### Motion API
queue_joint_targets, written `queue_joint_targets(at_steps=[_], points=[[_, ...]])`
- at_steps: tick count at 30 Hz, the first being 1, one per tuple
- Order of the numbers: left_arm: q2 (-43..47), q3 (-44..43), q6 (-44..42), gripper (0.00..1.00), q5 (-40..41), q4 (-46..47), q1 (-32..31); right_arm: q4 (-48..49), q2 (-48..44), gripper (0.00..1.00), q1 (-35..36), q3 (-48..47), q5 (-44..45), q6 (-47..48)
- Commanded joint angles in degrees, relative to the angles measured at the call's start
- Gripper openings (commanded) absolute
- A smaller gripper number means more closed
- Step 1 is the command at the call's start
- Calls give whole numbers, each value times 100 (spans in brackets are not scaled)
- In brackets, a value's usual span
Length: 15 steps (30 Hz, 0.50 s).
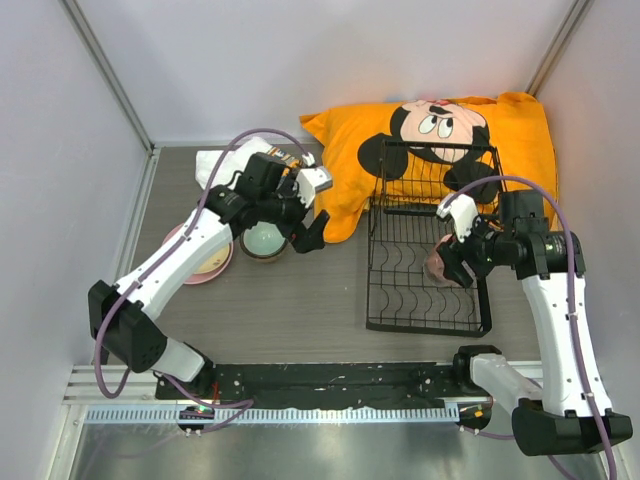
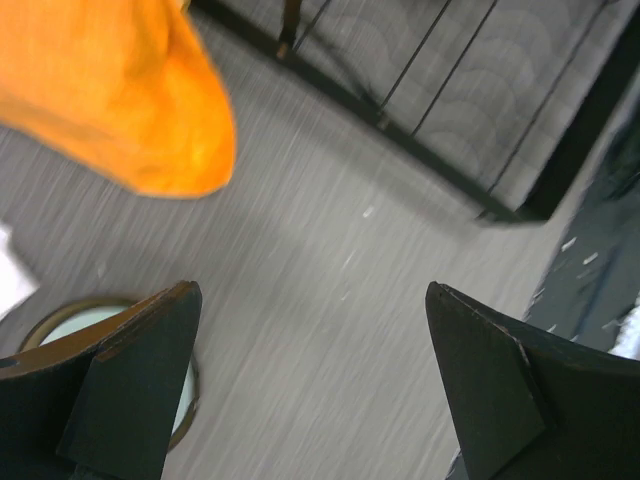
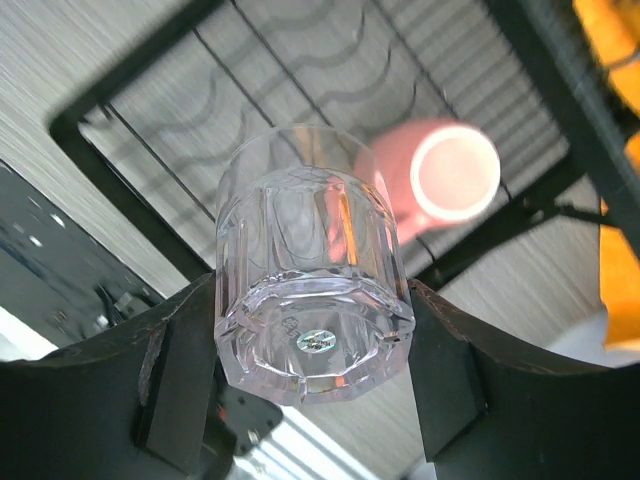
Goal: Unload the mixed dishes from the dish rack
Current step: Pick up the cup from the dish rack.
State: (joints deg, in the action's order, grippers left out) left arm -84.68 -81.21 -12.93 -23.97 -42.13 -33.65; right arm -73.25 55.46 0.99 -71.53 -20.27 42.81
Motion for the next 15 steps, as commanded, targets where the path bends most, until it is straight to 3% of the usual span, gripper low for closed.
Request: queue_joint_targets(at_steps=[1,11,15], points=[[224,158,1475,100,-1215,1452,25,732,-132,48,-20,-423,-1056,-650],[154,667,3725,100,-2331,3719,-1,1946,-396,46,-29,-538,-2234,-1837],[128,668,3921,99,-2376,4019,-150,2113,-370,46,-20,-538,-2507,-2065]])
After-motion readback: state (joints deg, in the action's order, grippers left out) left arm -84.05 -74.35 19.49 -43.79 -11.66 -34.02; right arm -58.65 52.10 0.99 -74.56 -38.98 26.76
